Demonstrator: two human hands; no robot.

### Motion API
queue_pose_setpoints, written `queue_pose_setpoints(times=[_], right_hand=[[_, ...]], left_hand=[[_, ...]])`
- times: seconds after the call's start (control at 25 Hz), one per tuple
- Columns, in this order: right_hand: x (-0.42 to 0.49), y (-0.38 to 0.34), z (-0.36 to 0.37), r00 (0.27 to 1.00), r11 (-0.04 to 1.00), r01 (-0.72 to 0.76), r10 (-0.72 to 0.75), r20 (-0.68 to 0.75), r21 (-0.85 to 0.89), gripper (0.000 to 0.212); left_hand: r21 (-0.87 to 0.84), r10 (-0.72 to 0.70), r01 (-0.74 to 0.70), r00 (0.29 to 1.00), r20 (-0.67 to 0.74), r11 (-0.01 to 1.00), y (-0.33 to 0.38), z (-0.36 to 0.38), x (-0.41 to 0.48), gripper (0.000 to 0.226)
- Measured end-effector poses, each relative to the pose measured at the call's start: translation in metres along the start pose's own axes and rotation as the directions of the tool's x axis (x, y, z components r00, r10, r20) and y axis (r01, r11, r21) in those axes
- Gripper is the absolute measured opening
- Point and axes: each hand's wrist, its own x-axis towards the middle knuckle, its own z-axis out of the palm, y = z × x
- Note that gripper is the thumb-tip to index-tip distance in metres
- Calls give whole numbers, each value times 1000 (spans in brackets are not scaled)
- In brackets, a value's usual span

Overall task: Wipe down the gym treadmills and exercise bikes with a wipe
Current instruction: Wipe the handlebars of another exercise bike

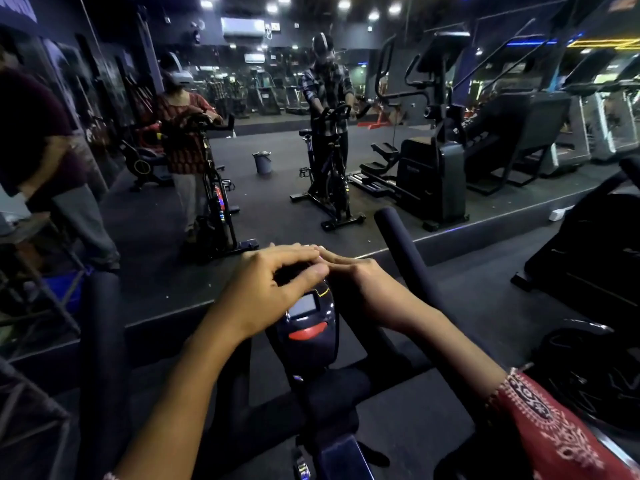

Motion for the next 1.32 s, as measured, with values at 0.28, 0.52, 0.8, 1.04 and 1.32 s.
queue_pose_setpoints(times=[0.28, 0.52, 0.8, 1.04, 1.32], right_hand=[[-117, -14, -3, 969, 989, -125, 140, 203, -86, 85], [-84, -27, -20, 983, 986, -165, 166, -79, 17, 59], [-125, -25, 6, 973, 974, -168, 188, 131, -151, 71], [-115, -43, -16, 977, 986, -167, 161, -141, -27, 40], [-114, -79, 8, 869, 813, -433, 492, 61, -389, 68]], left_hand=[[684, 312, -272, 948, 68, 677, 12, 20, -13, 49], [727, 434, -400, 888, 155, 559, 28, 41, -31, 42], [738, 295, -456, 889, 351, 498, 13, 70, -93, 59], [731, 320, -458, 887, 333, 506, 10, 66, -98, 53], [677, 410, -489, 864, 291, 550, 9, 63, -101, 47]])
